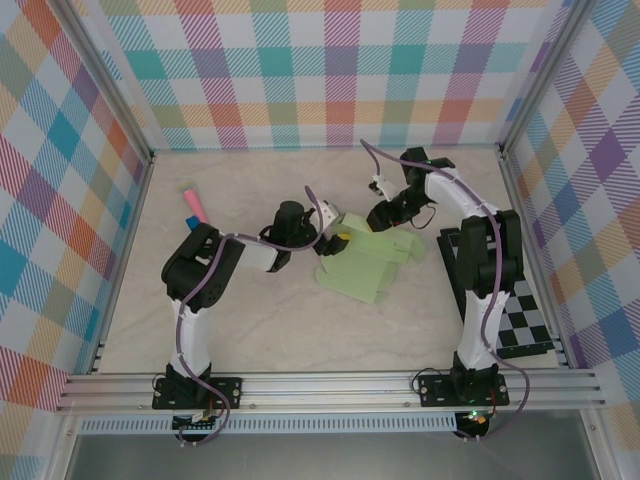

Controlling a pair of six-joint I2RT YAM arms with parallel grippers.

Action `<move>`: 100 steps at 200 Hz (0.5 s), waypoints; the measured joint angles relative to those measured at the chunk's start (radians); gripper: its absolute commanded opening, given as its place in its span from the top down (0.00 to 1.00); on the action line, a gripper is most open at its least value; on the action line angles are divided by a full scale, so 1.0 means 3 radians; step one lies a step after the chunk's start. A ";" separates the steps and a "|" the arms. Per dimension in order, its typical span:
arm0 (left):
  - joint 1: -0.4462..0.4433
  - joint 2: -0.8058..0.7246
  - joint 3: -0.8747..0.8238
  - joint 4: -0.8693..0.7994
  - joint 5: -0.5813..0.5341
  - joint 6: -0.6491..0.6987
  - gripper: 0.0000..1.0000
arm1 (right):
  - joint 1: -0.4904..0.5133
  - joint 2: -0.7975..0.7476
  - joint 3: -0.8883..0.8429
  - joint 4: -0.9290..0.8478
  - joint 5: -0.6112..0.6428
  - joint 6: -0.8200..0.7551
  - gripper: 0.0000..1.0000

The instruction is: Fold the paper box

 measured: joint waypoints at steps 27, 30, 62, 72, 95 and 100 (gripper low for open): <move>0.0019 -0.0111 -0.0093 -0.0009 0.0086 0.0006 0.22 | 0.0000 -0.0013 -0.0014 0.0023 0.0027 0.0000 0.54; 0.0022 -0.0120 -0.0097 -0.0015 0.0098 0.0013 0.22 | 0.0000 -0.0013 -0.0014 0.0023 0.0028 0.0000 0.54; 0.0036 -0.0228 -0.0099 -0.0214 0.0228 0.0141 0.25 | 0.0000 -0.0013 -0.0014 0.0025 0.0041 -0.0001 0.54; 0.0045 -0.0249 -0.0099 -0.0261 0.0248 0.0178 0.29 | 0.0000 -0.0013 -0.0014 0.0031 0.0048 -0.0001 0.54; 0.0081 -0.0259 -0.0100 -0.0306 0.0262 0.0239 0.38 | 0.0000 -0.0013 -0.0014 0.0034 0.0052 -0.0001 0.54; 0.0089 -0.0259 -0.0102 -0.0319 0.0263 0.0259 0.40 | 0.0000 -0.0013 -0.0014 0.0034 0.0052 -0.0001 0.54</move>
